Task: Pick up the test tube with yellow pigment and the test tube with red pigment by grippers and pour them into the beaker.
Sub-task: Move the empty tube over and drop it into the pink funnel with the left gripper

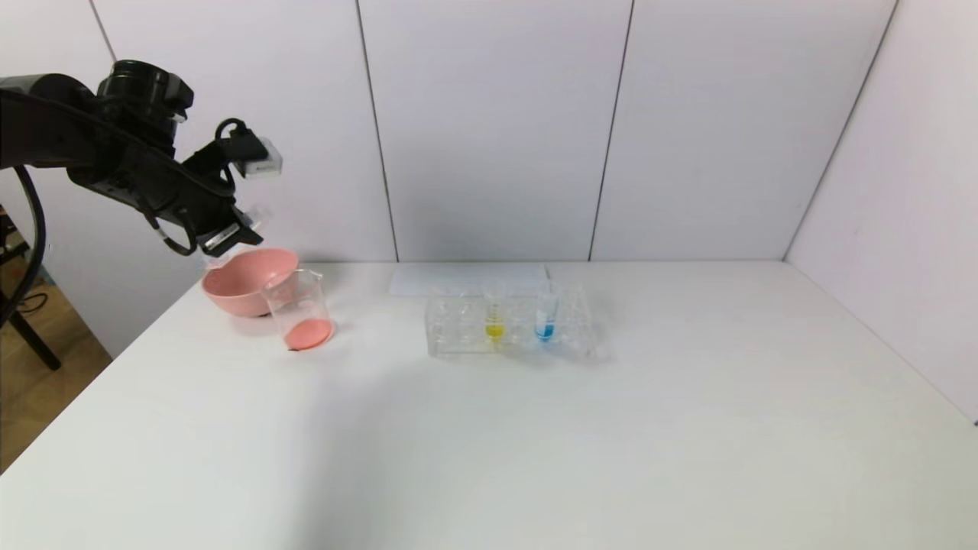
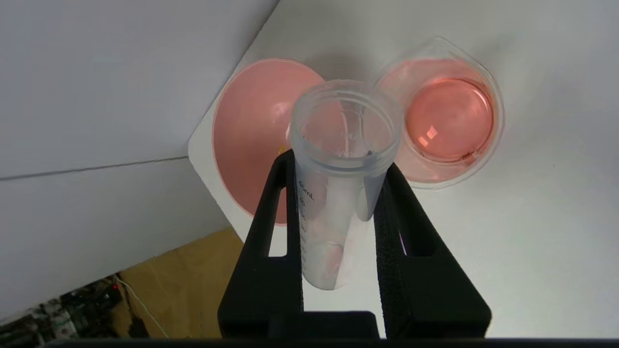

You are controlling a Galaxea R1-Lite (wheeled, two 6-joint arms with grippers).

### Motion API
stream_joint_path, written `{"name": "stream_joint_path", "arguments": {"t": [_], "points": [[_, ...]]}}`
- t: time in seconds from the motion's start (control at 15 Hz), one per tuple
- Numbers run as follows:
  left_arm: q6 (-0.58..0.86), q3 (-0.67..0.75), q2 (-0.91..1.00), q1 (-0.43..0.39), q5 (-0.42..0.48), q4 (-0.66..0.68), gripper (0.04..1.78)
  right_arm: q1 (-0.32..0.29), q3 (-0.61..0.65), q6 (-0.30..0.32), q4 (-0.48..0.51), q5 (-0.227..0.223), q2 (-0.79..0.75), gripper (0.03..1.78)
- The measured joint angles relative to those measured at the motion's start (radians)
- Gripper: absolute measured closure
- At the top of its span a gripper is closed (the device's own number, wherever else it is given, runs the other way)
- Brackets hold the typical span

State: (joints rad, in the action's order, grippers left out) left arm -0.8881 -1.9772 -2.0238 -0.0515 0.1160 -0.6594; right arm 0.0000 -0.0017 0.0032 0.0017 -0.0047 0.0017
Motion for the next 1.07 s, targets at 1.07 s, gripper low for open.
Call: {"name": "stream_joint_path", "arguments": {"t": [1.07], "points": [[0.932, 0.367, -0.029, -0.091, 0.012, 0.815, 1.38, 0.000, 0.000, 0.000, 0.000, 0.000, 0.000, 0.11]]}}
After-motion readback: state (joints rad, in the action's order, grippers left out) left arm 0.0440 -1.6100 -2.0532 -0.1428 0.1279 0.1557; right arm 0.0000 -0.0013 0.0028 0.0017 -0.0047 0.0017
